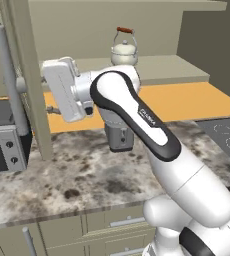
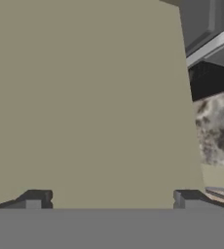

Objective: Open the cabinet, pick the kettle from the cabinet, and place it in the sink.

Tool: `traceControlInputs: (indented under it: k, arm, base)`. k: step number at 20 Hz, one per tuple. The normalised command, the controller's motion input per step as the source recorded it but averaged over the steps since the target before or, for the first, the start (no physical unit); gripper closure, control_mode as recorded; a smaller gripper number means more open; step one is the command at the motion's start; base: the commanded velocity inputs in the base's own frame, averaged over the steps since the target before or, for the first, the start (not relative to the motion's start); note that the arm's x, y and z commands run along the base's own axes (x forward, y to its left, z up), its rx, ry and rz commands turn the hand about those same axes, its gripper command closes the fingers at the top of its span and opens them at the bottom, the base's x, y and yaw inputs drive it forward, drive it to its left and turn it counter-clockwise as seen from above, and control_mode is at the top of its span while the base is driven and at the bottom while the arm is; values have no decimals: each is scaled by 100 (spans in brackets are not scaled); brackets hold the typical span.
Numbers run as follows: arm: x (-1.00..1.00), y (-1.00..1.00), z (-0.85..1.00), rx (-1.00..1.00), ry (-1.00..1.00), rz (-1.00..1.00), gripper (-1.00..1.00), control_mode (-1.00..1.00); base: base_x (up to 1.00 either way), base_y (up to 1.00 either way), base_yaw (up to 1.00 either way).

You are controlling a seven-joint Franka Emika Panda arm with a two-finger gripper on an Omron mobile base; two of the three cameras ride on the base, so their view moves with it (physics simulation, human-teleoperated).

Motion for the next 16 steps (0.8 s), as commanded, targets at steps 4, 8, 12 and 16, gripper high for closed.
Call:
traceControlInputs:
  k: [4, 8, 12, 16]
  arm:
    - [-4, 38, -4, 0, 0, 0, -100, -100]
    - [-2, 28, -5, 0, 0, 0, -100, -100]
    - [-2, 12, -6, -1, 0, 0, -100, -100]
    - [-1, 4, -4, 0, 0, 0, -100, -100]
  base:
    - [0, 0, 0]
    - [0, 0, 0]
    - [0, 0, 0]
    - [0, 0, 0]
